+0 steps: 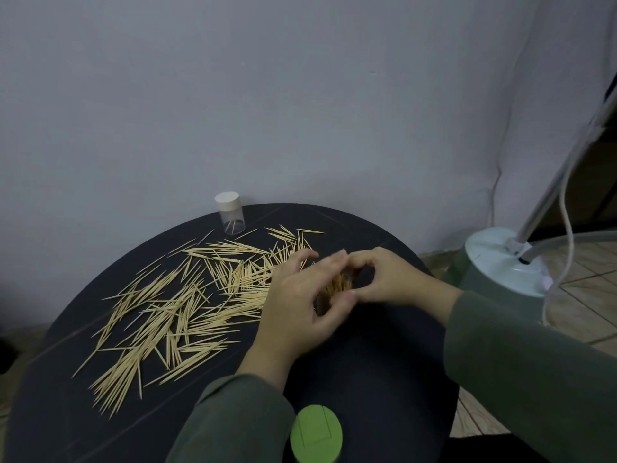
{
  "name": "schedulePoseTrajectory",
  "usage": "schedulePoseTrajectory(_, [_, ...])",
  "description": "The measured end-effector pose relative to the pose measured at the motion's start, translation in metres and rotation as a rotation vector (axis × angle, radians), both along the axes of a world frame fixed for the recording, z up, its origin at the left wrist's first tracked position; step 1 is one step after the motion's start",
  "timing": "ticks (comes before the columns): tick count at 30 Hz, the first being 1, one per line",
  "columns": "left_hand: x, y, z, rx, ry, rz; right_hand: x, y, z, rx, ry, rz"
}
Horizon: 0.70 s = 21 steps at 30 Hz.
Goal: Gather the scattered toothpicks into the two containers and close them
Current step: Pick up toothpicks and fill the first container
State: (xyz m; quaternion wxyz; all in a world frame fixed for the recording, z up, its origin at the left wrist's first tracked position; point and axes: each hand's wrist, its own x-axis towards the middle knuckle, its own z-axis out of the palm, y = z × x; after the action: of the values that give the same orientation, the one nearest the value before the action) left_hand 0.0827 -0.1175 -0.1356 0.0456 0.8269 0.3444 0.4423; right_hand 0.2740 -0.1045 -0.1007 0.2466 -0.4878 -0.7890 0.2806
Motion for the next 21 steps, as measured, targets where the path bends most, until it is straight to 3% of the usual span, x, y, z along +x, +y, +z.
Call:
schedulePoseTrajectory(9, [-0.0026,0.0049,-0.0023,0.112,-0.063,0.183,0.0003,0.0017,-0.0024,-0.008,0.075,0.008])
schedulePoseTrajectory(14, [-0.0008,0.0052,-0.0067,-0.013,0.012,0.076,0.0008,0.0011,-0.0011,0.014,0.048,0.018])
schedulePoseTrajectory(21, [-0.0014,0.0022,-0.0041,0.026,0.002,0.068,-0.0009,0.003,-0.0003,-0.004,0.031,0.006])
